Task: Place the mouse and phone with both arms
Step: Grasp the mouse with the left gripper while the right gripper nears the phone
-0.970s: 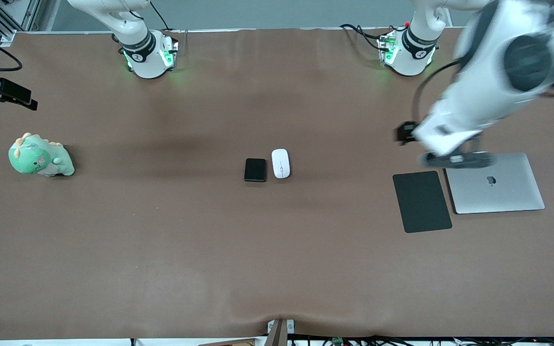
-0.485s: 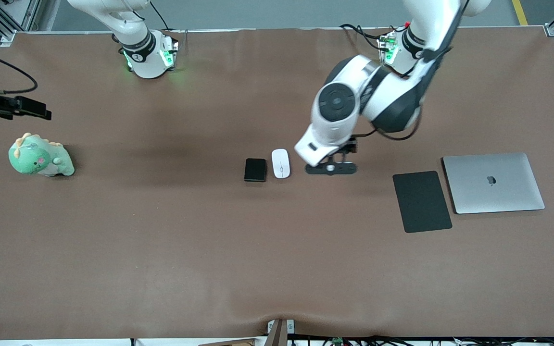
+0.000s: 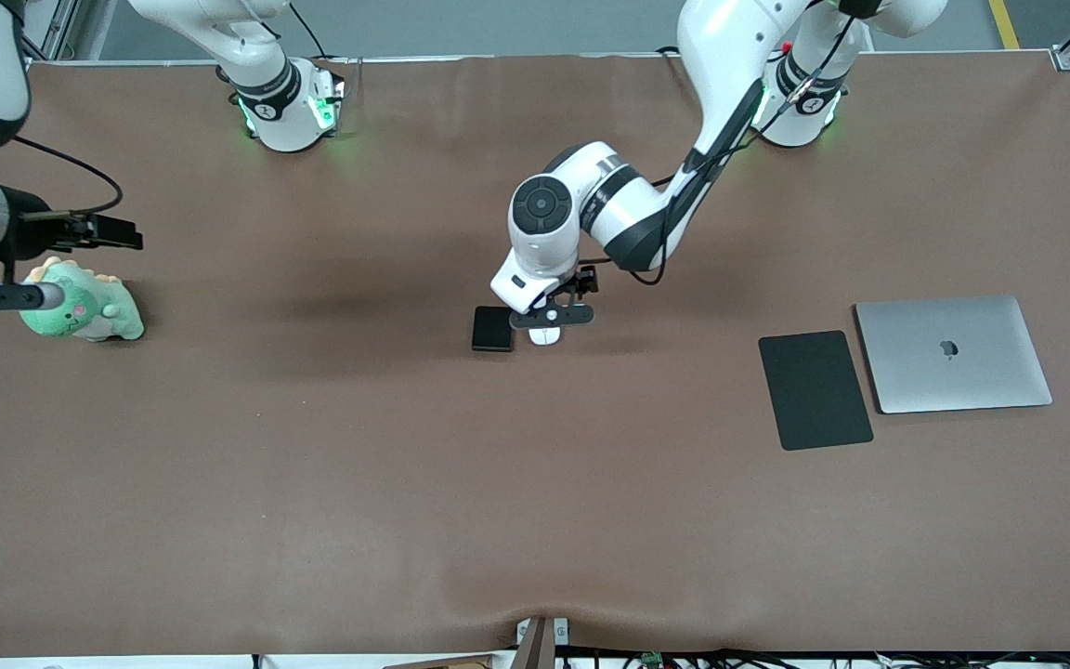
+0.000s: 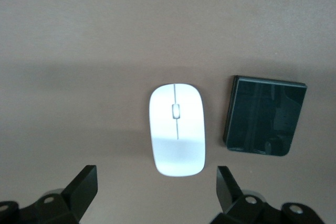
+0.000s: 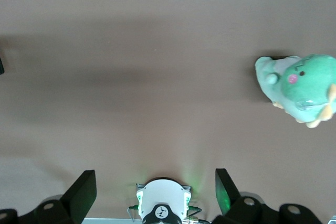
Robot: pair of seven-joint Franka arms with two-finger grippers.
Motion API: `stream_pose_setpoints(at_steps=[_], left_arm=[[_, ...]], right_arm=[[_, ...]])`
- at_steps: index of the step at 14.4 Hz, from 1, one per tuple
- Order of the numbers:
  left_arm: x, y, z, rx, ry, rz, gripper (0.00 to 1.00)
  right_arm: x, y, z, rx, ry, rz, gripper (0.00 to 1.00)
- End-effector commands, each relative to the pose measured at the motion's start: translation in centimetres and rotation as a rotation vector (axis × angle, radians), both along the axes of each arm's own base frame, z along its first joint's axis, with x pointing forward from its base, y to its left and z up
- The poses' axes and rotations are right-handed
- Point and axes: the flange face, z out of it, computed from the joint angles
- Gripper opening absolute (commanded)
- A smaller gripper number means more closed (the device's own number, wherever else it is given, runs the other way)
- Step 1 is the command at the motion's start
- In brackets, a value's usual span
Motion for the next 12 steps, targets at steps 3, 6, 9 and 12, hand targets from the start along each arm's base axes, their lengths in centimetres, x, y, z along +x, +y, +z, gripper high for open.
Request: stream_pose_setpoints(at_steps=[3,6,9,12], left_arm=[[-0.6,-1.2,-3.2,-0.011,-0.013,0.033,0.98],[-1.0,-1.8,-4.9,-0.027,-0.028,0.076,0.98],[-1.0,-1.7,-6.1,-0.029,-0.028,0.076,0.95],[-1.1,-1.6,-6.8,-0.021,-0.023,0.073,0.86]], right_arm=[[0.6,2.8,-2.6,0.032,0.016,-0.077,1.0],[1.1,5.6,-3.7,0.003,-0.006,-0.106,1.0],[1.6,7.6,-4.6,-0.003,-0.019,-0.102,1.0],[1.9,8.9,-5.0,0.02,-0.031,-0.099,1.0]])
